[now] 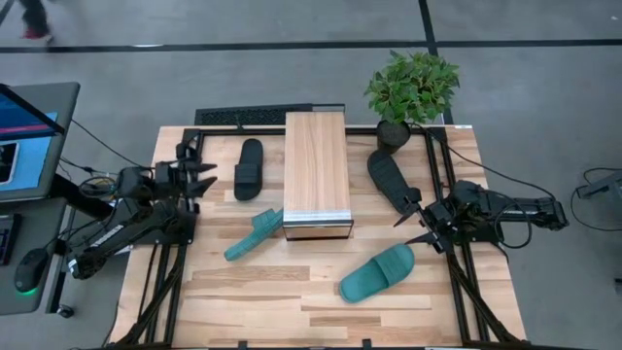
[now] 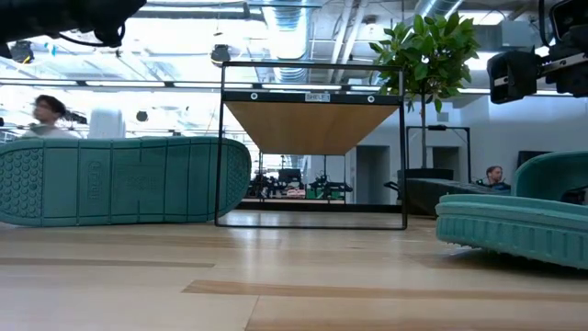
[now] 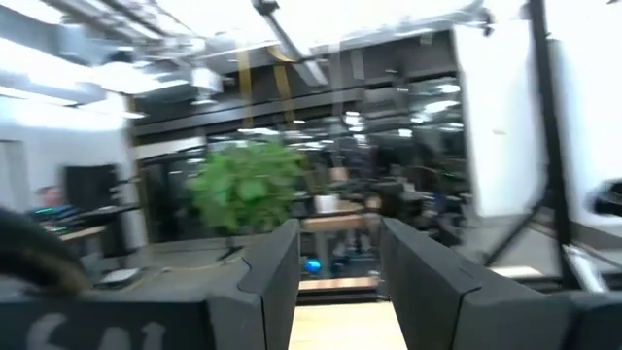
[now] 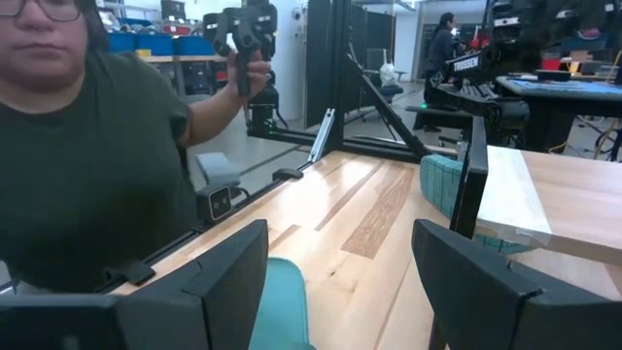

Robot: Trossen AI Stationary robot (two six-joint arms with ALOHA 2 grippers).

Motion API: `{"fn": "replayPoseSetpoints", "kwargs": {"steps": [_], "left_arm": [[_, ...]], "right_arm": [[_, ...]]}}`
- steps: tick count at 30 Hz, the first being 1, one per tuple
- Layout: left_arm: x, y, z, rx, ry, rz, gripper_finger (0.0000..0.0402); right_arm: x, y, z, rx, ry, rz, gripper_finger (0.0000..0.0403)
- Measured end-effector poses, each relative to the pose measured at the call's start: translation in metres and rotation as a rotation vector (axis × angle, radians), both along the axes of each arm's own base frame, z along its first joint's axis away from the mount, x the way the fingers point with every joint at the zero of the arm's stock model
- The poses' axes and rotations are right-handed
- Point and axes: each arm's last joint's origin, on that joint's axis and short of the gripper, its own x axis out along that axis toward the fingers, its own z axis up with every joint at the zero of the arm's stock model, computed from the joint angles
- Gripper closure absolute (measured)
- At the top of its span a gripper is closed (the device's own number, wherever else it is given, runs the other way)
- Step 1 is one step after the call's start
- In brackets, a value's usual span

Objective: Pick and place slides into the shelf
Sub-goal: Put the bottom green slipper on the shelf

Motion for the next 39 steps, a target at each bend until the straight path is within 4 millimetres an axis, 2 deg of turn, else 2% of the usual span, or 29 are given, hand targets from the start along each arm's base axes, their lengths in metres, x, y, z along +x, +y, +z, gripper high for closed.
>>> {"fn": "replayPoseSetpoints", "kwargs": {"steps": [5, 9, 21, 25, 32, 39], "left_arm": [[0.0, 0.003, -0.001, -0.061, -0.02, 0.097, 0.0268], [0.001, 0.004, -0.004, -0.125, -0.001, 0.081, 0.0268], [0.001, 0.005, -0.007, -0.24, 0.008, 0.044, 0.0268], [0.002, 0.005, -0.008, -0.259, 0.012, 0.039, 0.0268], [0.002, 0.005, -0.01, -0.321, 0.028, 0.022, 0.0268], [0.003, 0.006, -0.012, -0.492, 0.007, -0.03, 0.0268]], "right_arm": [[0.0, 0.0, 0.005, -0.002, -0.062, 0.0, 0.0154], [-0.001, 0.0, 0.014, 0.02, -0.141, 0.001, 0.0154], [-0.004, 0.0, 0.029, 0.199, -0.191, 0.026, 0.0154], [-0.004, 0.0, 0.029, 0.192, -0.195, 0.024, 0.0154], [-0.004, -0.001, 0.033, 0.009, -0.342, -0.051, 0.0154], [-0.008, 0.001, 0.041, 0.047, -0.418, -0.02, 0.0154]]}}
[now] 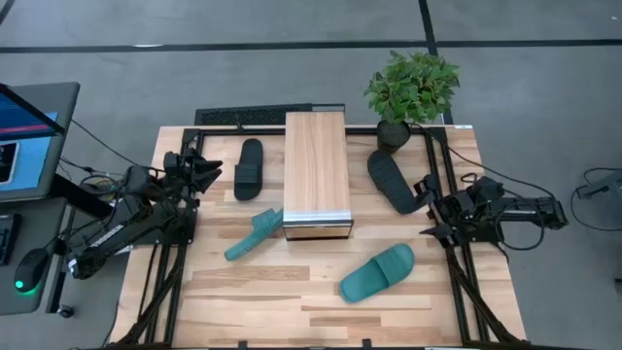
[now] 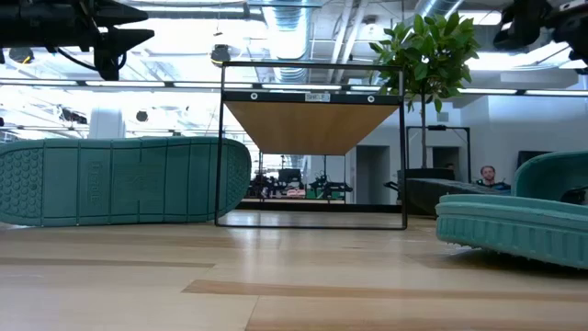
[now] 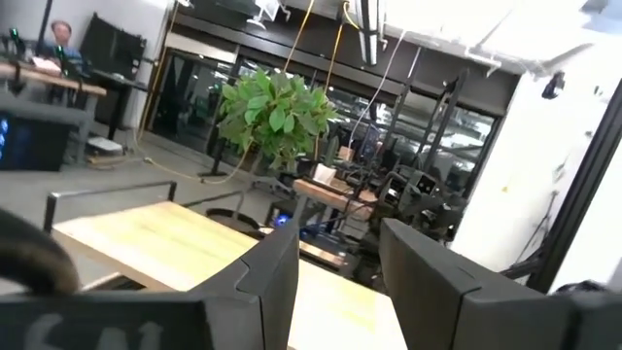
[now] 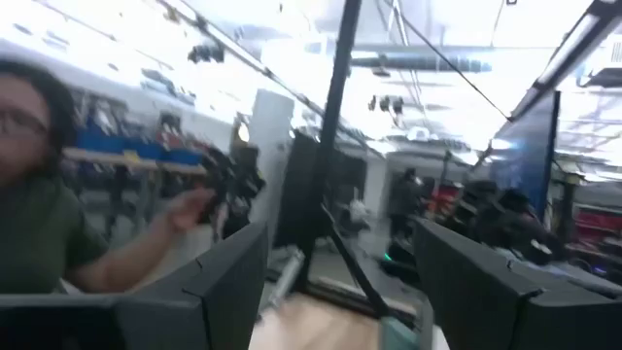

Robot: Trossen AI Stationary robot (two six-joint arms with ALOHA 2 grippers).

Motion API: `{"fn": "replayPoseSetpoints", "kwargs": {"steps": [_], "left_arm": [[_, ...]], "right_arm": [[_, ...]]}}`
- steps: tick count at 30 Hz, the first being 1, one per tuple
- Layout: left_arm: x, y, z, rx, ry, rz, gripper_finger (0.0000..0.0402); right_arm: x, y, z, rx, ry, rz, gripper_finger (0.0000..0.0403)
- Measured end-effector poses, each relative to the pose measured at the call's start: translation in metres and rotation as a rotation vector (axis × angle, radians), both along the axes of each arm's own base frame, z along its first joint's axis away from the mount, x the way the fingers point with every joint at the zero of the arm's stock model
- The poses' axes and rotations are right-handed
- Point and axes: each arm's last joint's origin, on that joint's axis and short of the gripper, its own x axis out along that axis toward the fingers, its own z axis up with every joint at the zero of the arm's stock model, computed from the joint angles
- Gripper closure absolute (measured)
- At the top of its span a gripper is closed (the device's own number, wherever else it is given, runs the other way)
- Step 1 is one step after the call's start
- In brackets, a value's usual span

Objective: Pick and place slides into the shelf
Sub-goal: Put the bottom green slipper on the shelf

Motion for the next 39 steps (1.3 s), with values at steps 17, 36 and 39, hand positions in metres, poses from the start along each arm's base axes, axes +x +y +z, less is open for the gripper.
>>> {"fn": "replayPoseSetpoints", "kwargs": {"steps": [17, 36, 39], "left_arm": [[0.002, 0.002, -0.012, -0.107, 0.094, -0.003, 0.0268], [0.002, 0.002, -0.012, -0.116, 0.096, -0.002, 0.0268], [0.002, 0.002, -0.012, -0.123, 0.093, -0.003, 0.0268]], "right_arm": [[-0.003, 0.0, 0.01, 0.478, 0.049, -0.018, 0.0154], [-0.026, -0.017, 0.014, 0.734, 0.807, -0.606, 0.0154], [-0.029, -0.017, 0.006, 0.824, 0.897, -0.625, 0.0154]]}}
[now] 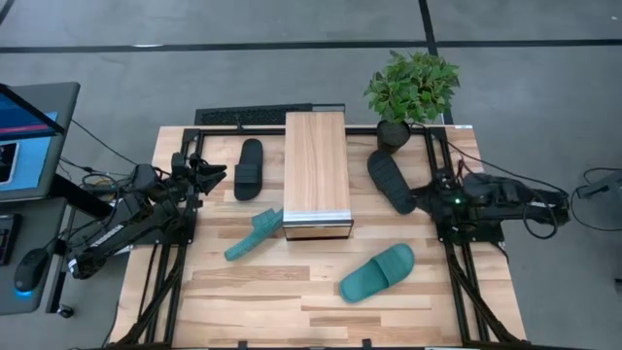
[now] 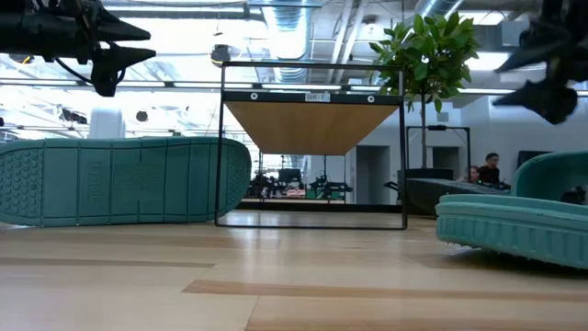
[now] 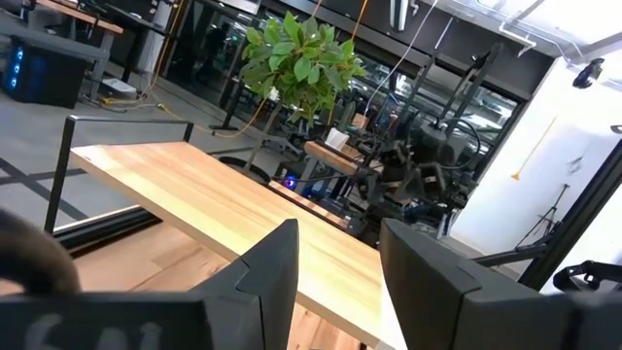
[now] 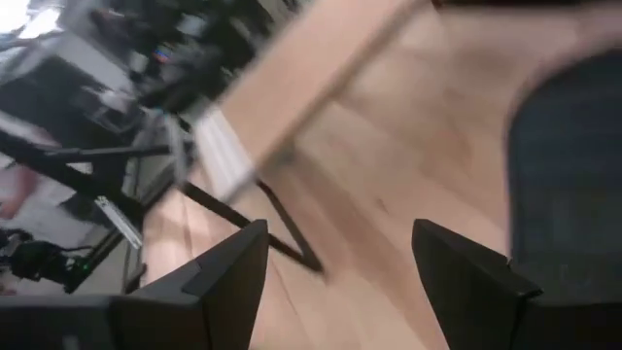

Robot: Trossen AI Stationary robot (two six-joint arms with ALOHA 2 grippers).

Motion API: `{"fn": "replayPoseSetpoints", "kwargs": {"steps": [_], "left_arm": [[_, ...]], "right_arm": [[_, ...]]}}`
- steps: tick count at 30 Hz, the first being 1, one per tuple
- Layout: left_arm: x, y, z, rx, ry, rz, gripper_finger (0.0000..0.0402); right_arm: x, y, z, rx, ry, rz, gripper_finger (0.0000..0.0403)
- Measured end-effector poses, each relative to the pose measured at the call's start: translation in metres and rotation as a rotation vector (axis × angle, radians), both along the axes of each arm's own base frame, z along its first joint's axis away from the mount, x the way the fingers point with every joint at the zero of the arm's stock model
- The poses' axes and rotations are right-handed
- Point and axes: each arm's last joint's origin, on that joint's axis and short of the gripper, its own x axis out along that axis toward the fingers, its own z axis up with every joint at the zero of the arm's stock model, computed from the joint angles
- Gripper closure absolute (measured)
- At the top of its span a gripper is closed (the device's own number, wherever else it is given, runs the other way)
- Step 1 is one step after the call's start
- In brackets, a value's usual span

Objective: Pick and place slides into the shelf
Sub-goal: Put the bottom green slipper on the shelf

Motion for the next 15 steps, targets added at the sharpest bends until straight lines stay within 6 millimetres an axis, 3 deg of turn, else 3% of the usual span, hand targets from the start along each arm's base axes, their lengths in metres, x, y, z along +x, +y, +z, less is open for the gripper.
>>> {"fn": "replayPoseSetpoints", "kwargs": {"steps": [15], "left_arm": [[0.0, 0.001, 0.0, -0.006, -0.003, 0.029, 0.0268]], "right_arm": [[-0.001, 0.008, -0.019, 0.385, 0.22, 0.096, 0.0154]]}}
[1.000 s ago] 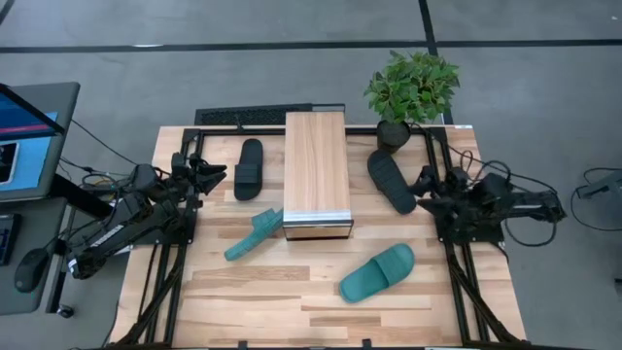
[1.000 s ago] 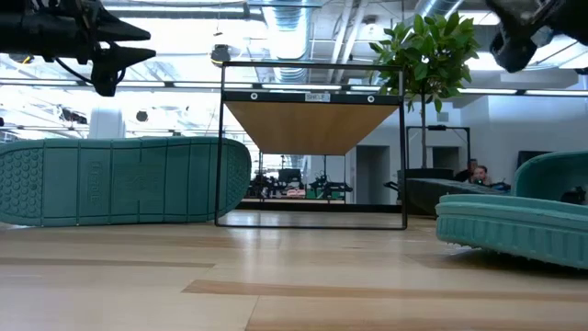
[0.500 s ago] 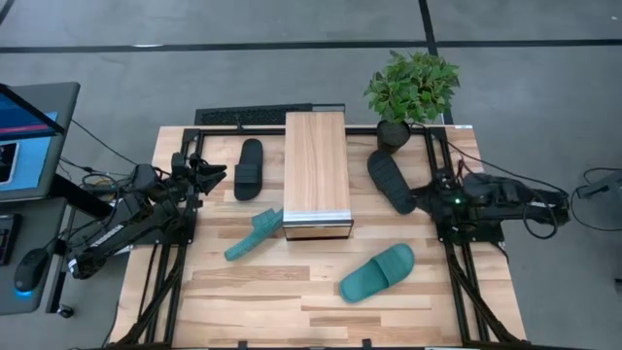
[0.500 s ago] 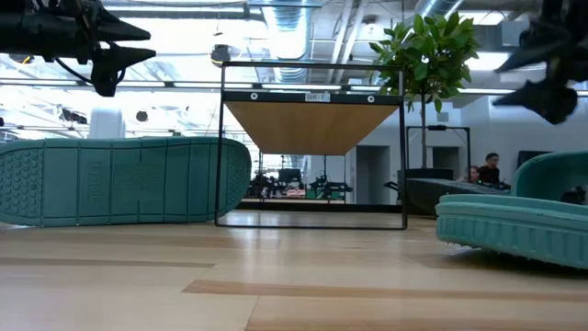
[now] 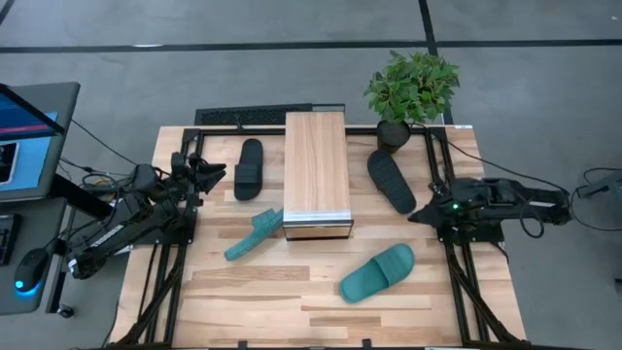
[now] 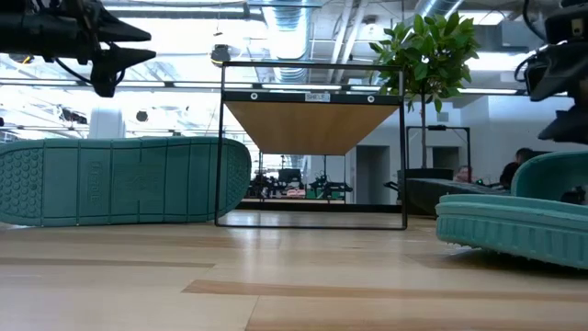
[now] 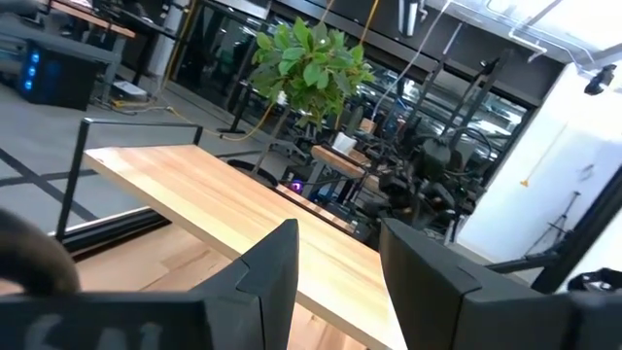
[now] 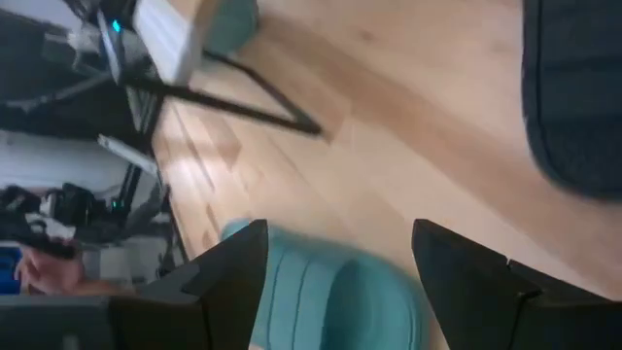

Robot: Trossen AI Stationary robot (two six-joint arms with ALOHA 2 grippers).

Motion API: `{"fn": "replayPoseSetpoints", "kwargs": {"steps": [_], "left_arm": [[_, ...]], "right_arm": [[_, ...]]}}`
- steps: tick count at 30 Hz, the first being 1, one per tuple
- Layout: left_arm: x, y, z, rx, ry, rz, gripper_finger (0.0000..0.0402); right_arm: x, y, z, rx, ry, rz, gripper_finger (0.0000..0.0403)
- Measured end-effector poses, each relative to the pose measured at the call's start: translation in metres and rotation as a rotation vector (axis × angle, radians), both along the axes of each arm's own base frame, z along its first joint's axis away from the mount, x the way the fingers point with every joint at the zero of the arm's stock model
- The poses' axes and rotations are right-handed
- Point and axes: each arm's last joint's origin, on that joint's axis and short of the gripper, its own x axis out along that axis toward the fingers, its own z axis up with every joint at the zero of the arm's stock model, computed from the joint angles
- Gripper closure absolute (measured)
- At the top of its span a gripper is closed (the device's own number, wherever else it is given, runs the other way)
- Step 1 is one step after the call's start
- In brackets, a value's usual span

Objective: Pick and place slides into the shelf
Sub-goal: Put the bottom green slipper on the shelf

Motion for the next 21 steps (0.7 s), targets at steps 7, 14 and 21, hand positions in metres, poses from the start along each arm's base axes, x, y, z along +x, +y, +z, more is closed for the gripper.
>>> {"fn": "replayPoseSetpoints", "kwargs": {"steps": [7, 14, 21], "left_arm": [[0.0, 0.001, 0.0, -0.002, -0.001, 0.019, 0.0268], [0.0, 0.001, 0.0, -0.002, -0.001, 0.02, 0.0268], [0.0, 0.001, 0.0, -0.002, -0.001, 0.02, 0.0268]], "right_arm": [[0.016, 0.006, -0.008, -0.019, 0.174, 0.115, 0.0154], [0.037, 0.018, -0.02, -0.042, 0.36, 0.193, 0.0154], [0.052, 0.033, -0.027, -0.066, 0.399, 0.219, 0.0154]]}}
